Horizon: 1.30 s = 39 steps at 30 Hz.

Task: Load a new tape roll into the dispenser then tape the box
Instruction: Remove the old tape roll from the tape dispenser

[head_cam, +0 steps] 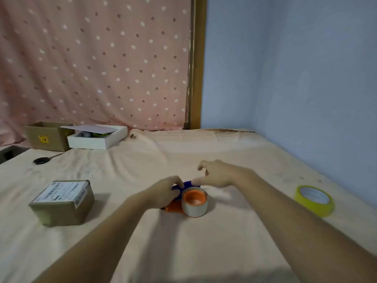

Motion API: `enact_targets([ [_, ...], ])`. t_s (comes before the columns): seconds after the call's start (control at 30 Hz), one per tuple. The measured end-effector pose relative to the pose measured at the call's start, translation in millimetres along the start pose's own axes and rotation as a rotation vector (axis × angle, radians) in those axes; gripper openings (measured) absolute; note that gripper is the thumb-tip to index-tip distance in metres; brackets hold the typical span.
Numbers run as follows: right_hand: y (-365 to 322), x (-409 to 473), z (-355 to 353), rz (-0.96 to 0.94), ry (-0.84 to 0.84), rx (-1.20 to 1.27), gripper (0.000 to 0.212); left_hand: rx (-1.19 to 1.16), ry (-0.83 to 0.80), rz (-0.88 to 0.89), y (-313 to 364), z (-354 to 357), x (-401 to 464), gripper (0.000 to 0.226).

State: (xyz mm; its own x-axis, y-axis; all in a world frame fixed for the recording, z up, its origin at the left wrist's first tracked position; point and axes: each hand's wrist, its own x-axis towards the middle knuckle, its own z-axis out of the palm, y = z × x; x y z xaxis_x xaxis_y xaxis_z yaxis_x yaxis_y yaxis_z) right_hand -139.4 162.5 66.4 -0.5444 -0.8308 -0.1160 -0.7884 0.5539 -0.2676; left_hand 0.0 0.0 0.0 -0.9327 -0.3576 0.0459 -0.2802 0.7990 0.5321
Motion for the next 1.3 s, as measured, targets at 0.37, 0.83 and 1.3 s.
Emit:
enact_targets([
  [0.37,-8.9,-11.6,71.1,0.016,0.010,0.109,0.074,0.198,0.087,-0.017,-14.7,14.8,-11.2,0.044],
  [0.83,2.7,-13.9,84.7,0.022,0.047,0.250,0.083,-0.218,0.398,-0.039,-55.1,50.7,-54.4,0.061],
  [1.3,46.7,7.3,40.9,0.075,0.323,0.486,0.080,-0.069,0.436,-0.021,-58.3,54.1,-52.8,0.055],
])
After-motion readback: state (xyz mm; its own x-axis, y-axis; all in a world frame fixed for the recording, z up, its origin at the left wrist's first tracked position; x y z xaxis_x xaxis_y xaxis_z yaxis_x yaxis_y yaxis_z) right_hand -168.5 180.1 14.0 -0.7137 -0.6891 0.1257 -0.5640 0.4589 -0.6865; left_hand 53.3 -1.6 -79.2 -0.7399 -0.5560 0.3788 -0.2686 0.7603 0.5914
